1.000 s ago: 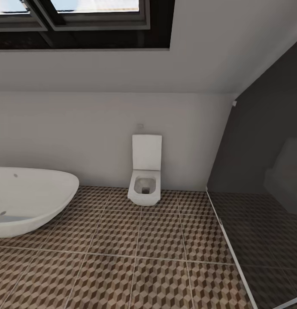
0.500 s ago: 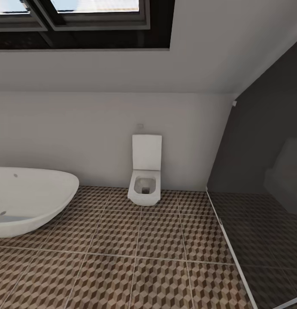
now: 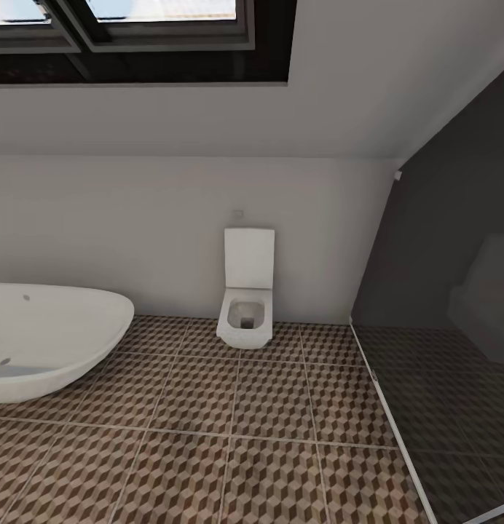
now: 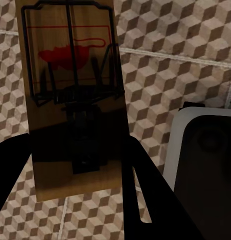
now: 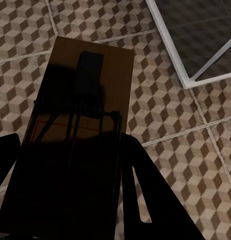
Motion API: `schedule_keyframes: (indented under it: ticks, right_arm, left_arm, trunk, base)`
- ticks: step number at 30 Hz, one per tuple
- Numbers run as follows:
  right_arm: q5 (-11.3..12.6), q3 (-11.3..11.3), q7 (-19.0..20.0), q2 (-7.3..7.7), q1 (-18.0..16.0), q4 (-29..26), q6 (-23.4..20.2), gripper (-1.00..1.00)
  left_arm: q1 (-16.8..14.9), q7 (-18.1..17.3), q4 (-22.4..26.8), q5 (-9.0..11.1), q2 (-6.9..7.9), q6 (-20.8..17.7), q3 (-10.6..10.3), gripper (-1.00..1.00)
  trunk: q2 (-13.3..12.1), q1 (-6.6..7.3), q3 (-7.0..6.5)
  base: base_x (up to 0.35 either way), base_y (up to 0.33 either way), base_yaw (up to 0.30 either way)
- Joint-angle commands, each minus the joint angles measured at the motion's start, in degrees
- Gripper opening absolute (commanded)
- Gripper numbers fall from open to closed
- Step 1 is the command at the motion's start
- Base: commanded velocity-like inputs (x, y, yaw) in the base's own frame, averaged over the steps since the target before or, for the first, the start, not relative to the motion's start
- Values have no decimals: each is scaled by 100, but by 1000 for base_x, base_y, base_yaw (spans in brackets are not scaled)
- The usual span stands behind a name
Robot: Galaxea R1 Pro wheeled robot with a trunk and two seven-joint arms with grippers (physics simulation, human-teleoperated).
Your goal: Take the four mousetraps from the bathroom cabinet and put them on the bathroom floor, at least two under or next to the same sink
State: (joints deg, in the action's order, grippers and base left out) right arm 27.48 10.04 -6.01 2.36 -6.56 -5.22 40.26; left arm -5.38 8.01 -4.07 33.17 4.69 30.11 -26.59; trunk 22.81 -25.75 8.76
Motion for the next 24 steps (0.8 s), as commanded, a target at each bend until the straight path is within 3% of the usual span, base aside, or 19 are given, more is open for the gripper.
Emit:
schedule_keyframes:
  ticks: [1, 24]
  right_arm:
    - [12, 51, -49, 1, -3, -1, 9, -100]
    - [13, 55, -49, 1, -3, -3, 9, -100]
  left_arm:
    - [-7, 34, -14, -12, -3, 20, -40, -100]
    - [-7, 34, -14, -12, -3, 21, -40, -100]
  trunk:
    - [11, -3, 11]
    - [11, -3, 11]
  base:
    - [0, 0, 0]
    - [0, 0, 0]
